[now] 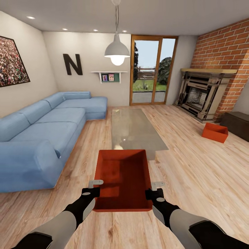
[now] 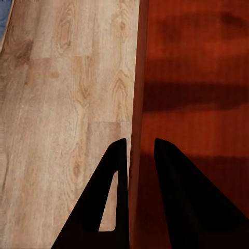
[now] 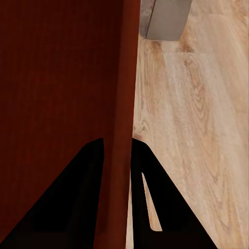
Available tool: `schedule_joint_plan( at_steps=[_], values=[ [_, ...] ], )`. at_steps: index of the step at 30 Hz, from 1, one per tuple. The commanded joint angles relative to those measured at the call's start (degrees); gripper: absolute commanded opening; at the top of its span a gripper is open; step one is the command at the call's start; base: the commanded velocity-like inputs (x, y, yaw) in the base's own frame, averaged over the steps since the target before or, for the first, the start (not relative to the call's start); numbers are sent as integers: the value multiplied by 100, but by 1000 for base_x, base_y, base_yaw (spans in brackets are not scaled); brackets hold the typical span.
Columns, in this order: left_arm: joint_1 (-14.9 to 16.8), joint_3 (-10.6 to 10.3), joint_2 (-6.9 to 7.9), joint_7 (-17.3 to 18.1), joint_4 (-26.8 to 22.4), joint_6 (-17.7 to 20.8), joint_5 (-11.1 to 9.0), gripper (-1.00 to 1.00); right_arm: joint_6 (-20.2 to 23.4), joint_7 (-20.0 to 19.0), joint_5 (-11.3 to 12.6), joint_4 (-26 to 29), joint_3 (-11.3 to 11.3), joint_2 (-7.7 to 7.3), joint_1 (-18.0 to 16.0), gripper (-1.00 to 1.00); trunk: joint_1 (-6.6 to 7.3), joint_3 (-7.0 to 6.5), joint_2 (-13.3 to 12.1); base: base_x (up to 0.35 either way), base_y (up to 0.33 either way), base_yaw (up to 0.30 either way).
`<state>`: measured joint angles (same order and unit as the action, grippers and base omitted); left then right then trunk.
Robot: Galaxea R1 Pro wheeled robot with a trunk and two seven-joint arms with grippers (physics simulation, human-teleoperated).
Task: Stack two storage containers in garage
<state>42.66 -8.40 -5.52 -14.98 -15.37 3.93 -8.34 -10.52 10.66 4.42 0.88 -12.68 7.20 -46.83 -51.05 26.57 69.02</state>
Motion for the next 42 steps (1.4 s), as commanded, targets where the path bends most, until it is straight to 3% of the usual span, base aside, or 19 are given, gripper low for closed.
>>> schedule_joint_plan(
  at_steps=[1, 42],
  values=[
    [5, 237, 7, -57, -89, 38, 97, -100, -24, 24, 94, -97, 116, 0, -2, -100, 23, -13, -38, 0, 0, 0],
    [7, 234, 4, -57, -89, 38, 96, -100, -28, 24, 98, -97, 116, 0, -2, -100, 923, -749, -1682, 0, 0, 0]
  ],
)
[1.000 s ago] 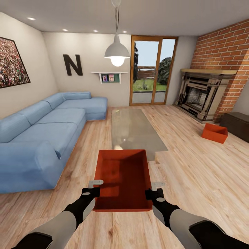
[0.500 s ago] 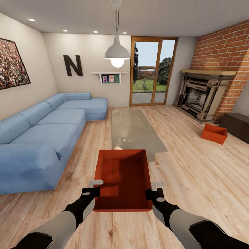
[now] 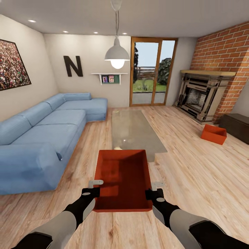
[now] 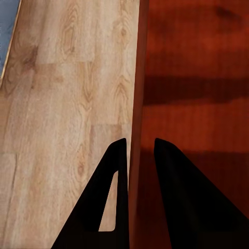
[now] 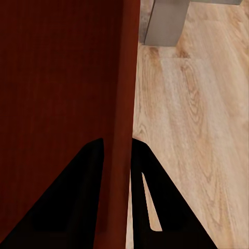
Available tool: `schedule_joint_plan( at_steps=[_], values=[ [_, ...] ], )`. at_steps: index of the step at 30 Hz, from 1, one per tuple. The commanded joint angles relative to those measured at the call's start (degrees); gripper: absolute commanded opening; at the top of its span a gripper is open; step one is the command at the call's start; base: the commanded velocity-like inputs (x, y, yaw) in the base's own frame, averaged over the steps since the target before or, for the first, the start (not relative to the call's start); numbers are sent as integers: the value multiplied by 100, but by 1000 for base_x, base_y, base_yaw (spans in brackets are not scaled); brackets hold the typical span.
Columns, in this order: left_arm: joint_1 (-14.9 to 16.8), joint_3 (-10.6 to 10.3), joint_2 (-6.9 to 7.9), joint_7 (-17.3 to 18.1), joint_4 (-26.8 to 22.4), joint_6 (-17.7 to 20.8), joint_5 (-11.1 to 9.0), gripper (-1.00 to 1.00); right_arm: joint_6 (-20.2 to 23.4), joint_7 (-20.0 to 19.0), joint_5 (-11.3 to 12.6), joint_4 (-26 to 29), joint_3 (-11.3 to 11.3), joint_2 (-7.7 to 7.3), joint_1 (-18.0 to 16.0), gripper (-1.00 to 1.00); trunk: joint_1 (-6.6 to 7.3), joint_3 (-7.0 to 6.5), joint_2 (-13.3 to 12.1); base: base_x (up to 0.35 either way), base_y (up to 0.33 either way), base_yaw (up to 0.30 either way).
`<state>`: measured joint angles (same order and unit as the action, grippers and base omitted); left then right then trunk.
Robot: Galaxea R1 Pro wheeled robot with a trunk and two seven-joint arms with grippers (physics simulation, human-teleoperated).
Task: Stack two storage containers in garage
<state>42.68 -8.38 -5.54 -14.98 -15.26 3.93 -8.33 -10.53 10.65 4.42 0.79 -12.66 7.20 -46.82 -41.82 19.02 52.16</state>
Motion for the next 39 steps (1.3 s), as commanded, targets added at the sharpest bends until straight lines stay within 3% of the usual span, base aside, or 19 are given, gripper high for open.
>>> schedule_joint_plan(
  at_steps=[1, 24, 39],
  values=[
    [5, 232, 6, -57, -100, 37, 95, -100, -27, 25, 100, -88, 114, 0, -2, -100, 22, -12, -37, 0, 0, 0],
    [4, 233, 0, -57, -100, 37, 94, -100, -28, 28, 99, -88, 114, 0, -2, -100, 527, -439, -959, 0, 0, 0],
    [4, 237, 8, -57, -104, 37, 94, -100, -28, 25, 96, -88, 114, 0, -2, -100, 527, -573, -959, 0, 0, 0]
  ],
)
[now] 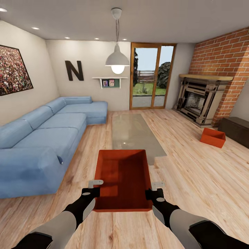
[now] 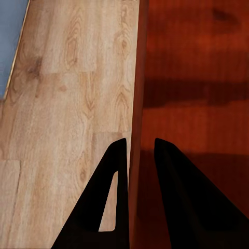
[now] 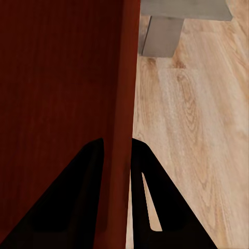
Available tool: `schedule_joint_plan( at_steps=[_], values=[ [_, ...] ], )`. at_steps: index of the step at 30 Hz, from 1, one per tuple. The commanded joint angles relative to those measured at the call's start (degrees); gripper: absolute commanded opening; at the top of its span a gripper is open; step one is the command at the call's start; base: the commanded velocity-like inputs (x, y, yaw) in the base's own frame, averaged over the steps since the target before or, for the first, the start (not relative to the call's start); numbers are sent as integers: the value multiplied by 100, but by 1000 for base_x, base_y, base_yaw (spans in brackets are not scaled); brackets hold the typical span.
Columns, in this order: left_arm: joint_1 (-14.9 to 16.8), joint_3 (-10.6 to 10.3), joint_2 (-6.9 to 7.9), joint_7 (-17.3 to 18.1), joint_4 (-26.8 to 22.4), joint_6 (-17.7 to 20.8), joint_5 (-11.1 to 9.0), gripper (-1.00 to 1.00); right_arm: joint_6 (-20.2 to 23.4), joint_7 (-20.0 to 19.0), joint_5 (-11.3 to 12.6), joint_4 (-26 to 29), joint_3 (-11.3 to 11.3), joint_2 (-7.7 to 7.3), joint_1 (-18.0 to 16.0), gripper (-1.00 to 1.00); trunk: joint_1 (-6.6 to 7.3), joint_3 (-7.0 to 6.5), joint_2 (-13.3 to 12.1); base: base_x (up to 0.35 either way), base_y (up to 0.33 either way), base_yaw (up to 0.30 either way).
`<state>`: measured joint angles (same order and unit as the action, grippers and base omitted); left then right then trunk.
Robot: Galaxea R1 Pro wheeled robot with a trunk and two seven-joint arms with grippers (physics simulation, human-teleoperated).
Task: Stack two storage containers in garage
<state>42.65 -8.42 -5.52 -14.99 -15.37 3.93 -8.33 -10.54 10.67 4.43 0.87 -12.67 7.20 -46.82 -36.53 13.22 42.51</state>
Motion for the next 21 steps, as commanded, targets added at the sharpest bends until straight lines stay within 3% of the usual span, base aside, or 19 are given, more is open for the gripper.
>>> schedule_joint_plan(
  at_steps=[1, 21],
  values=[
    [6, 241, 7, -57, -93, 38, 94, -100, -27, 24, 95, -95, 116, 0, -3, -100, -1, -1, 6, 0, 0, 0],
    [6, 244, -1, -57, -89, 38, 94, -100, -27, 23, 94, -95, 115, 0, -3, -100, -1, -186, 6, 0, 0, 0]
  ],
)
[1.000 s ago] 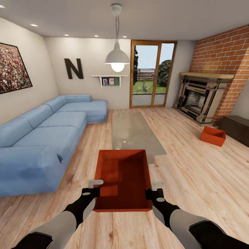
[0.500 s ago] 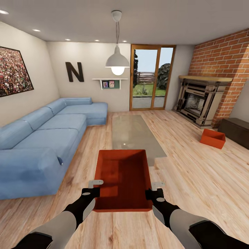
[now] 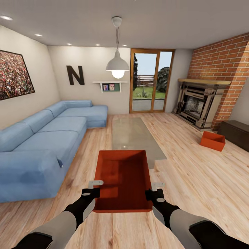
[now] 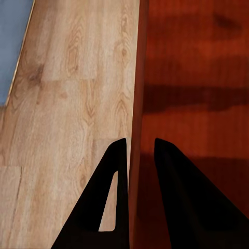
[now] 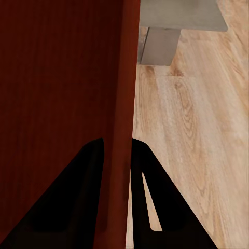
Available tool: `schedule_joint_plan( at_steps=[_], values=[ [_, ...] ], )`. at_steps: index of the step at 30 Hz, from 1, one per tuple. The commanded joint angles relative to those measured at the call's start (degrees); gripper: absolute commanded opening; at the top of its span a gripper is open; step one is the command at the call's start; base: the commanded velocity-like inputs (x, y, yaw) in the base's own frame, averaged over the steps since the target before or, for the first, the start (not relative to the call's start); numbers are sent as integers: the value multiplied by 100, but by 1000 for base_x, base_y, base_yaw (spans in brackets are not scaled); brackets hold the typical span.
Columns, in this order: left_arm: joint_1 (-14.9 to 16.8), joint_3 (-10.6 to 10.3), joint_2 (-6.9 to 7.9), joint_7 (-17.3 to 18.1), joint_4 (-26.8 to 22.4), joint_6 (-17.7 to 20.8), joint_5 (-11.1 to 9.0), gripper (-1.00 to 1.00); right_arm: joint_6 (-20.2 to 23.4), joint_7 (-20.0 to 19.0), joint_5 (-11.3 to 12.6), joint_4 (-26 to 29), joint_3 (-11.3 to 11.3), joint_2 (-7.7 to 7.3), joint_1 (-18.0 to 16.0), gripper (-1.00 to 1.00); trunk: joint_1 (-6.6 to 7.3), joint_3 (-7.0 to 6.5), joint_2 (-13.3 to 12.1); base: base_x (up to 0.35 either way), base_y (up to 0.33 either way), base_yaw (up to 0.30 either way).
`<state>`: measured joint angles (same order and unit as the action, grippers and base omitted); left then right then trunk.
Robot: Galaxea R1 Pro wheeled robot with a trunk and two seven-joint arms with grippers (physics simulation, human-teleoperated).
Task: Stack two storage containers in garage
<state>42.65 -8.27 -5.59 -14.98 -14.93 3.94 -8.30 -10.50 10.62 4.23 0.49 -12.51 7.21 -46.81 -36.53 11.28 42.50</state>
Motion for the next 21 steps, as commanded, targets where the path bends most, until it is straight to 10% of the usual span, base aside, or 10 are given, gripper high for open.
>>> schedule_joint_plan(
  at_steps=[1, 21],
  values=[
    [6, 228, 6, -58, -133, 37, 91, -100, -31, 27, 113, -57, 99, 0, -3, -100, -1, -1, 7, 0, 0, 0],
    [7, 224, 12, -58, -140, 37, 91, -100, -31, 27, 113, -57, 94, 0, -3, -100, -1, -186, 7, 0, 0, 0]
  ],
)
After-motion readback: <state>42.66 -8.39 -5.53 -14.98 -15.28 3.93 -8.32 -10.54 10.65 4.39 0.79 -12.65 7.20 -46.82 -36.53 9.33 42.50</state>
